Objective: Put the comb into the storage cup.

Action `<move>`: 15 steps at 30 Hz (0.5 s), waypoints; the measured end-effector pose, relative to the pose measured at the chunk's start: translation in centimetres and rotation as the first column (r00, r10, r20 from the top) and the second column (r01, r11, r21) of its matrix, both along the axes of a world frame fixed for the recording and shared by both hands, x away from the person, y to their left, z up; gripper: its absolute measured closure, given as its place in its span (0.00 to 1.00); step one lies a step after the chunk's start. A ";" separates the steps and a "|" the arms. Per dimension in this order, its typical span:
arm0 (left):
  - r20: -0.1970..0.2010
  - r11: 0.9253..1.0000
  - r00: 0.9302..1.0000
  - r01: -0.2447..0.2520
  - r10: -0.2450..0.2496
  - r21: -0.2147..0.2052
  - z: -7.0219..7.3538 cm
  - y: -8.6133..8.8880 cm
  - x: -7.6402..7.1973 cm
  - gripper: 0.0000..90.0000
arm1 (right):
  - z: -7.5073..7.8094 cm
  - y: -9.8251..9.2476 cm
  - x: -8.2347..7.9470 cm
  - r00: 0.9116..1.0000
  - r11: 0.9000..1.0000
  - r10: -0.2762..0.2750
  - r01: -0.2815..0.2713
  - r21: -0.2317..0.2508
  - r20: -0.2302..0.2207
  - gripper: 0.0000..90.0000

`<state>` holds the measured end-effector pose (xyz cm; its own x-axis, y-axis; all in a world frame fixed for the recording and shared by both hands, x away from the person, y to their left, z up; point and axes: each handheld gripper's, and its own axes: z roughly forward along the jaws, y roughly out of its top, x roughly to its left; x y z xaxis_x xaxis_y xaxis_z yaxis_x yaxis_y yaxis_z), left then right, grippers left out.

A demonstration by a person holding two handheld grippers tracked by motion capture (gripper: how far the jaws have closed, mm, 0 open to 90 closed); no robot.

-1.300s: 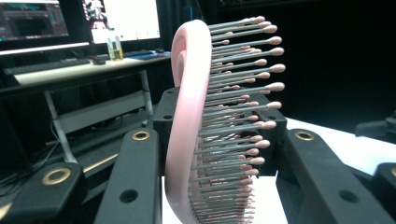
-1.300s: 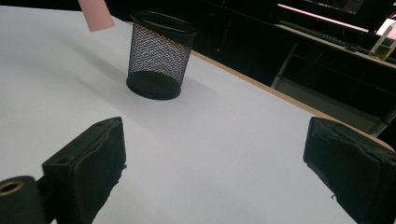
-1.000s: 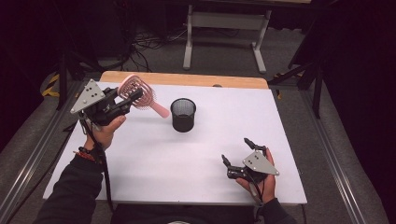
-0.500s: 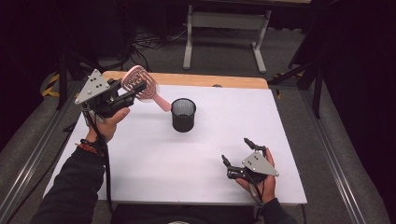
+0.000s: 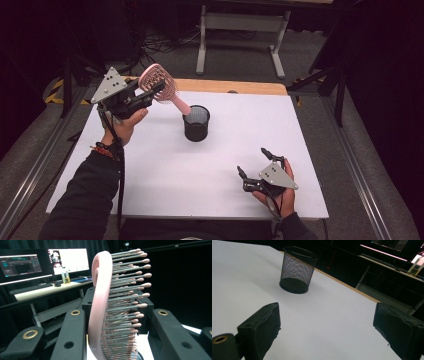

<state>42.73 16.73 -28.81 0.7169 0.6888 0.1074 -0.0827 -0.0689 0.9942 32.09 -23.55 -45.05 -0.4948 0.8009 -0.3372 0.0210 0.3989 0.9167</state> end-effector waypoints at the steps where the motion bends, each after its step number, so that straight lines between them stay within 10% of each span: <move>1: 0.000 1.000 1.000 0.001 -0.001 0.003 0.0 -0.2 0.1 0.70 | 0.0 0.0 0.0 1.000 1.000 0.000 0.000 -0.002 0.001 0.09; 15: -0.037 1.000 0.999 0.008 -0.008 0.011 -1.1 -2.4 1.9 0.70 | -0.1 0.1 0.0 1.000 1.000 0.009 -0.009 -0.004 -0.002 0.09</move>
<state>44.62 14.32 -29.89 0.7259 0.6821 0.0881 -0.0463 -0.0793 0.9958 32.12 -23.43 -45.15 -0.5023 0.7953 -0.3394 0.0190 0.4026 0.9152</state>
